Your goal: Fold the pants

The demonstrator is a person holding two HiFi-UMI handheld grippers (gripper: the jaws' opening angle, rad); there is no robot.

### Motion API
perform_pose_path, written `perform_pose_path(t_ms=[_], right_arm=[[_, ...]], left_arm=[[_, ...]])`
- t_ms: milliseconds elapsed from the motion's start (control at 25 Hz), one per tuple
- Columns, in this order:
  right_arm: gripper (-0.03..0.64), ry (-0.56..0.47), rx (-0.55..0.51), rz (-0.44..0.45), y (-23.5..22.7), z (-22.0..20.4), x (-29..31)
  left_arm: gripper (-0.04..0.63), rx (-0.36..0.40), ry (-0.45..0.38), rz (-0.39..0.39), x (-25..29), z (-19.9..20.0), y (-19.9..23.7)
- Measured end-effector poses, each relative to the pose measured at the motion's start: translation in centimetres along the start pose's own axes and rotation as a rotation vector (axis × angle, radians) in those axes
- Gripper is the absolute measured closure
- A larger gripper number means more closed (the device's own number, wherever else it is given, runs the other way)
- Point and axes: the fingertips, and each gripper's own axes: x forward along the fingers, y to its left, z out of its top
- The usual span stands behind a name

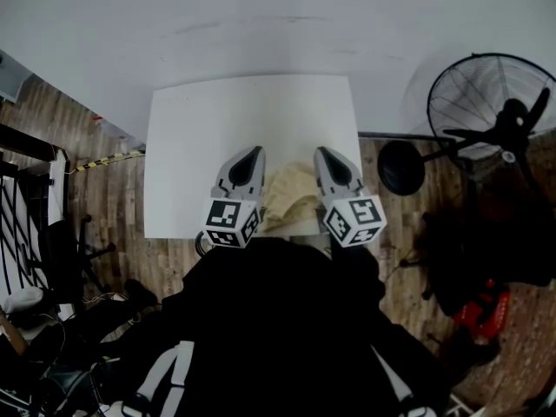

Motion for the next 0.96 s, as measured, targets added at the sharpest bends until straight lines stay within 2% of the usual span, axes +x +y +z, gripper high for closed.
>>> perform_pose_path(t_ms=[960], right_arm=[[0.612,0.008,0.013,-0.027,-1.3,-1.2,-0.2]], left_arm=[[0.594,0.006,0.017,0.0,-0.1,-1.0,-0.1]])
